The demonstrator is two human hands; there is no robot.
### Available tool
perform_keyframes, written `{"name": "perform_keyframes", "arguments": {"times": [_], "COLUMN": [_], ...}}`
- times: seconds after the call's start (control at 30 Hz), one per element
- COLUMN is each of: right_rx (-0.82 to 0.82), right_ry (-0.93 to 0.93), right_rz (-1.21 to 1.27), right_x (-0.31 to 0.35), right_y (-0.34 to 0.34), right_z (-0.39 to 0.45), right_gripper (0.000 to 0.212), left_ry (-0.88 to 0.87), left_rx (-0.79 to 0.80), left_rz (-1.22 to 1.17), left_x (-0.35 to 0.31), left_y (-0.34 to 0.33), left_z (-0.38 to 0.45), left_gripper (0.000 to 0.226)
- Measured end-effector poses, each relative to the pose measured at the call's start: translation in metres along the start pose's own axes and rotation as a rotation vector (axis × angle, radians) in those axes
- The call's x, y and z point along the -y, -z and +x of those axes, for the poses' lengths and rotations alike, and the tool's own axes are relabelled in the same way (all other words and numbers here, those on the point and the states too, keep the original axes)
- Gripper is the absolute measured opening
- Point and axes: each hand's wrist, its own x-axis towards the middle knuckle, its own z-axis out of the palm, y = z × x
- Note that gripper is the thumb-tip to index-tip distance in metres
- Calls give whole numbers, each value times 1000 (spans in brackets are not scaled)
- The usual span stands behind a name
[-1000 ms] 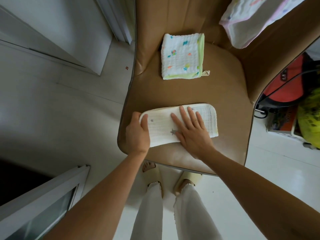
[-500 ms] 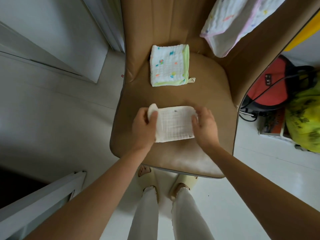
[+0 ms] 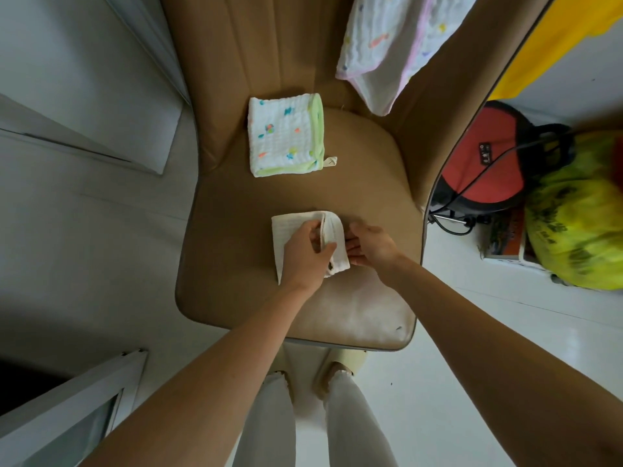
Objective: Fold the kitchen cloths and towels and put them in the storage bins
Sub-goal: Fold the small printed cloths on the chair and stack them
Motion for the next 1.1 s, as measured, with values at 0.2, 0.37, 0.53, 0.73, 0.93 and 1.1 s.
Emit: {"name": "perform_keyframes", "arguments": {"times": [0.2, 0.37, 0.53, 0.73, 0.93, 1.1], "right_rx": [64, -40, -67, 182, 317, -111], "right_ry": [18, 124, 137, 185, 160, 421], "right_rz": [-42, -344, -463, -158, 80, 57], "right_x": [1, -3, -3, 3, 19, 68], "right_y": [-2, -6, -22, -30, -31, -48], "right_z": [2, 7, 6, -11, -19, -7], "right_gripper": [29, 22, 28, 34, 23, 15], "left_ry": [7, -143, 118, 370, 290, -40], "left_rx": [96, -37, -334, -13, -22, -270], "left_rz": [86, 210, 237, -202, -385, -181], "left_x": [10, 19, 33, 23, 13, -29], "left_y": [-3, 20, 42, 67, 80, 94], "left_z": [2, 3, 8, 19, 21, 64], "left_gripper": [38, 30, 39, 43, 36, 34]}}
